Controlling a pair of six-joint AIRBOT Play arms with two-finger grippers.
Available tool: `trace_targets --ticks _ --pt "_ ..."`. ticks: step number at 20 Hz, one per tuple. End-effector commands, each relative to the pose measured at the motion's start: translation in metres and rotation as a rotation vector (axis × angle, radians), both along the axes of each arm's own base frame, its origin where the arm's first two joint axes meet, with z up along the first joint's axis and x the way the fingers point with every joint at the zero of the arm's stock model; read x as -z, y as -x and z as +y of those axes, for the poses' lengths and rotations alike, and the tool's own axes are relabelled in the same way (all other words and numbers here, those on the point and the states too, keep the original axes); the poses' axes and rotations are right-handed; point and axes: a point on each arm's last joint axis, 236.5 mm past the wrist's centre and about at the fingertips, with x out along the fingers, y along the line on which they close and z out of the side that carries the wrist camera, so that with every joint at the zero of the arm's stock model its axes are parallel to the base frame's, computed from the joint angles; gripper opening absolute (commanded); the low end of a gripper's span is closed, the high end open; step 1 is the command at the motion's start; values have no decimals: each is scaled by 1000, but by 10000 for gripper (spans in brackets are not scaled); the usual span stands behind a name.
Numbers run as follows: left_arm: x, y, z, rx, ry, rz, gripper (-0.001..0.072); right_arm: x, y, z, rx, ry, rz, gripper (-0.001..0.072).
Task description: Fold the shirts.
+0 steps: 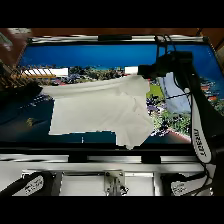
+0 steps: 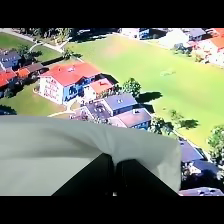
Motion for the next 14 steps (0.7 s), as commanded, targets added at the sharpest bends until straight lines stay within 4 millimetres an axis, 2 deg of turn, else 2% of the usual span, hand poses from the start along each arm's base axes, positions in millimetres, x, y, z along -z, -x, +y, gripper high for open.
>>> trace_targets --ticks 1,2,3,4,5,7,8,9,10,11,12,14 --pt "50 -6 -17 25 55 110 58 54 -4 12 17 -44 103 106" --pt "52 -4 -21 38 58 120 150 59 1 12 14 -40 131 321" --pt "50 -2 -25 56 64 132 408 57 6 11 10 -38 145 577" --pt "46 2 -25 77 74 152 658 49 11 5 -1 -11 148 612" --pt "40 9 -22 104 83 181 692 39 18 -9 -13 53 144 612" --pt "30 28 3 130 61 269 681 16 42 -72 0 297 179 611" --pt "31 44 22 119 40 337 664 5 62 -112 24 425 236 561" --pt "38 68 42 101 28 433 638 -2 84 -140 28 480 311 453" --pt "49 93 58 72 38 533 603 -2 111 -158 41 462 402 387" --pt "64 120 68 51 72 623 604 3 132 -166 65 391 457 387" --pt "80 144 69 38 125 691 605 11 153 -166 88 282 496 388" --pt "114 186 64 18 228 796 607 30 185 -155 139 70 519 405"
